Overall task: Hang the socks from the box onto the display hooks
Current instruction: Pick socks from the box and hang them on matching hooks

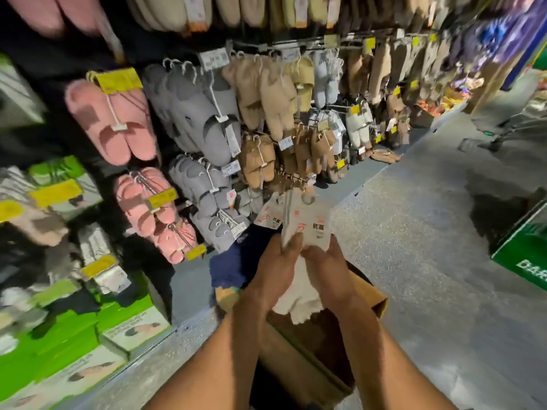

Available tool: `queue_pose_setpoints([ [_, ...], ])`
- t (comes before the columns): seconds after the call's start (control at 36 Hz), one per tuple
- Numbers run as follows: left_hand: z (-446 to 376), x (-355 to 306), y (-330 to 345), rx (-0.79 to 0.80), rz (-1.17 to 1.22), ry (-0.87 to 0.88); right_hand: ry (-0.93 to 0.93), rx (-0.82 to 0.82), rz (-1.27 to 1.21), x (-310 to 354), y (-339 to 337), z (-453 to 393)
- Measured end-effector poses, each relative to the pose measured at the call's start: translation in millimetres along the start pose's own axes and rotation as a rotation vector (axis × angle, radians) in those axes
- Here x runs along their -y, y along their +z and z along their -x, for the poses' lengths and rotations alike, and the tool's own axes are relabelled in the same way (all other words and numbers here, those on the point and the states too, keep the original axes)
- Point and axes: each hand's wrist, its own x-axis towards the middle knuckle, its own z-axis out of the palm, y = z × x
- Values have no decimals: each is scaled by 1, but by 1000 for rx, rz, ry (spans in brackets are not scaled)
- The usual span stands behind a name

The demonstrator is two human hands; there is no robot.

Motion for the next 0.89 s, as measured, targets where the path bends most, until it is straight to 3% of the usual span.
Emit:
queue_pose_setpoints([
  [0.08,12,-22,-25,-170,-41,126,-90,66,12,21,28,10],
  [0.19,35,-42,-58,-340,-310,376,-248,29,265,43,69,30],
  [0.22,50,-60,-66,-318,-272,318,-315,24,307,47,77,34],
  [0.28,56,-57,-86,-420,-525,511,-444,13,359,54,95,45],
  [0.33,75,-70,-104,-303,-369,437,-568,20,400,56,114,53],
  [0.39,81,-67,-128,-448,-444,425,-651,30,465,59,137,65],
  [0.44,95,-61,-152,-492,-298,366,-674,10,494,73,164,82],
  [0.5,121,-65,-174,-584,-280,375,-743,171,503,70,190,95],
  [0.56,148,-67,-195,-652,-296,365,-704,271,443,68,218,107],
  [0.67,195,-64,-244,-755,-263,330,-773,220,511,68,270,140],
  [0.69,207,-62,-257,-779,-248,324,-672,332,457,78,285,160],
  [0.75,231,-57,-284,-822,-227,324,-603,214,491,79,317,184],
  [0.78,244,-55,-298,-843,-222,332,-531,235,504,76,333,195],
  [0.89,298,-43,-355,-926,-223,334,-542,422,463,72,391,247],
])
